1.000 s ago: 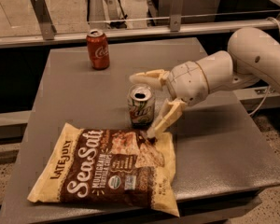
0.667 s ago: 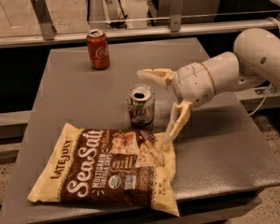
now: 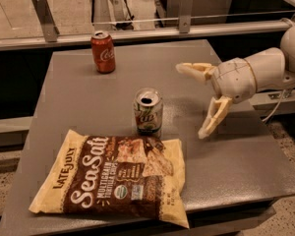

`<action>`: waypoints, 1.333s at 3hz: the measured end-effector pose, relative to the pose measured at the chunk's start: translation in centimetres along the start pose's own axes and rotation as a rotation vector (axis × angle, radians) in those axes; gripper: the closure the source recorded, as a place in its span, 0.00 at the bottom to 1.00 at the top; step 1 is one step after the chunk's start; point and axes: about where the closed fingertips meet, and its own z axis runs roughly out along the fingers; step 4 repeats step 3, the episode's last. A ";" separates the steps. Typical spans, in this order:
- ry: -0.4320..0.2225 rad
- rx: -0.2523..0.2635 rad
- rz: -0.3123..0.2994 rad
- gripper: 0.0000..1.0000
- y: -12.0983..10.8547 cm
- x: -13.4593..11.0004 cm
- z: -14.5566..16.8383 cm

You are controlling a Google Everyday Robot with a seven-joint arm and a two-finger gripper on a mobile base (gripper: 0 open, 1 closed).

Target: Move 7up can near brown chip bag

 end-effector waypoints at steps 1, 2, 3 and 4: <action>0.043 0.109 0.003 0.00 -3.6 1.9 -4.7; 0.106 0.234 -0.019 0.00 -7.2 2.1 -9.8; 0.109 0.254 -0.035 0.00 -7.8 1.5 -10.6; 0.109 0.254 -0.035 0.00 -7.8 1.5 -10.6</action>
Offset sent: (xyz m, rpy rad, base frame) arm 0.1177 -0.1491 0.0703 -0.0882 -0.2136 -0.3665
